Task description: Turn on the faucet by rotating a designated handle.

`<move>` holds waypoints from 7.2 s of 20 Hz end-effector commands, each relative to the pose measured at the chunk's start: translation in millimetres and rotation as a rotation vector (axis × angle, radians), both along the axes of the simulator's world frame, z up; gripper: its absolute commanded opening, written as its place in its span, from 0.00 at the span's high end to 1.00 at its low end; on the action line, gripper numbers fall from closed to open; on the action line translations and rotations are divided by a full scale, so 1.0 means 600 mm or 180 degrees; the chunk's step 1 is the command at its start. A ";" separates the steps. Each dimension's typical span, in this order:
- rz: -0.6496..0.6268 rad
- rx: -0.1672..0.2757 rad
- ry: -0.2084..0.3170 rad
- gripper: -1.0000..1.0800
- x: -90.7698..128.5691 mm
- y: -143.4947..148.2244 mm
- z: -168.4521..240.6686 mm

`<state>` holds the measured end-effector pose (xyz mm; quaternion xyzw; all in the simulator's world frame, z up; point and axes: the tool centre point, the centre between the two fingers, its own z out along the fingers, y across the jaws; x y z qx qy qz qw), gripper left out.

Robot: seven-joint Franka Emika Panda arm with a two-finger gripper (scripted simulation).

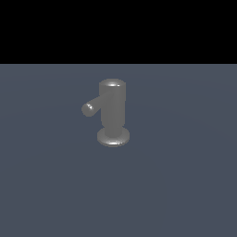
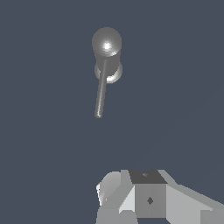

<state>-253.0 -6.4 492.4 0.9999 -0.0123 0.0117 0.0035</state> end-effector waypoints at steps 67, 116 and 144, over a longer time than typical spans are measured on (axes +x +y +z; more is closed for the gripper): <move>-0.0339 0.0030 0.0073 1.00 0.104 0.090 -0.453; -0.0297 0.0014 -0.0001 1.00 0.233 -0.191 -0.438; -0.0192 0.0019 -0.0036 1.00 0.358 -0.251 -0.424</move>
